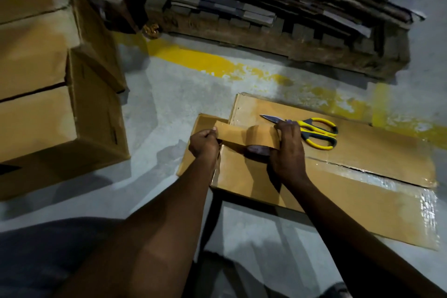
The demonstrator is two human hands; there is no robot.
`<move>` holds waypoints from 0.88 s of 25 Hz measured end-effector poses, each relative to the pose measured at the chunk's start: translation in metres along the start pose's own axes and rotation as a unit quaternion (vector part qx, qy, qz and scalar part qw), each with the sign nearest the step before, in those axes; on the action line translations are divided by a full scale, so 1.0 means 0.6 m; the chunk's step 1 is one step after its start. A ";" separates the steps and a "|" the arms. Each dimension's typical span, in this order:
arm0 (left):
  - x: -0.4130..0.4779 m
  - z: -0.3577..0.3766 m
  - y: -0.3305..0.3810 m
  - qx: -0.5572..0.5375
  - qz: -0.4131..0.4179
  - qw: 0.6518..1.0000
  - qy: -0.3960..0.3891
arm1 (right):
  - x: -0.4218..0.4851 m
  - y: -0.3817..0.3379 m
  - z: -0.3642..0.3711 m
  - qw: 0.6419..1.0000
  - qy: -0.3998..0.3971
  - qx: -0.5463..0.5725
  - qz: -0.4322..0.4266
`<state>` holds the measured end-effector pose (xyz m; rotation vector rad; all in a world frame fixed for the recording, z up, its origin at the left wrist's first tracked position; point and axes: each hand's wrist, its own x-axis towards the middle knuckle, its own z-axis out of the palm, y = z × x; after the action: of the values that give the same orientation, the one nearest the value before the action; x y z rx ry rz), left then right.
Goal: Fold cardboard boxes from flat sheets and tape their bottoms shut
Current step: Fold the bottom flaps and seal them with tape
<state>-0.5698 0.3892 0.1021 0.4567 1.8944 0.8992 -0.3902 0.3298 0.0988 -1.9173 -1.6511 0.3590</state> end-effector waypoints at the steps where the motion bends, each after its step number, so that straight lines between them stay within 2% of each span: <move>1: -0.002 0.003 0.002 0.008 0.002 1.000 0.003 | -0.001 -0.003 -0.001 1.000 0.003 -0.006 -0.009; 7: -0.003 0.011 0.004 0.040 -0.013 0.999 -0.001 | 0.018 -0.009 -0.005 0.997 0.007 -0.047 -0.066; 12: -0.001 0.009 -0.008 0.056 -0.004 0.998 0.008 | 0.016 -0.011 0.000 0.995 0.009 -0.062 -0.072; 16: 0.008 0.011 -0.018 0.132 0.011 0.991 -0.010 | 0.016 -0.009 0.004 0.995 -0.007 -0.084 -0.055; 19: 0.024 0.003 -0.011 0.237 -0.040 0.970 -0.039 | 0.017 0.003 0.002 0.998 -0.028 -0.049 -0.012; 20: 0.029 -0.007 -0.012 0.282 -0.029 0.958 -0.045 | 0.017 0.008 0.001 0.999 -0.035 -0.027 -0.004; 21: 0.030 -0.016 -0.017 0.315 0.033 0.948 -0.043 | 0.016 0.011 -0.001 0.999 -0.041 -0.005 -0.005; 22: 0.030 -0.022 -0.026 0.339 0.146 0.929 -0.039 | 0.015 0.013 -0.003 0.999 -0.048 0.012 -0.007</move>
<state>-0.5887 0.3855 0.0834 1.1955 2.0640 0.3641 -0.3811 0.3378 0.0969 -1.8953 -1.7130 0.4702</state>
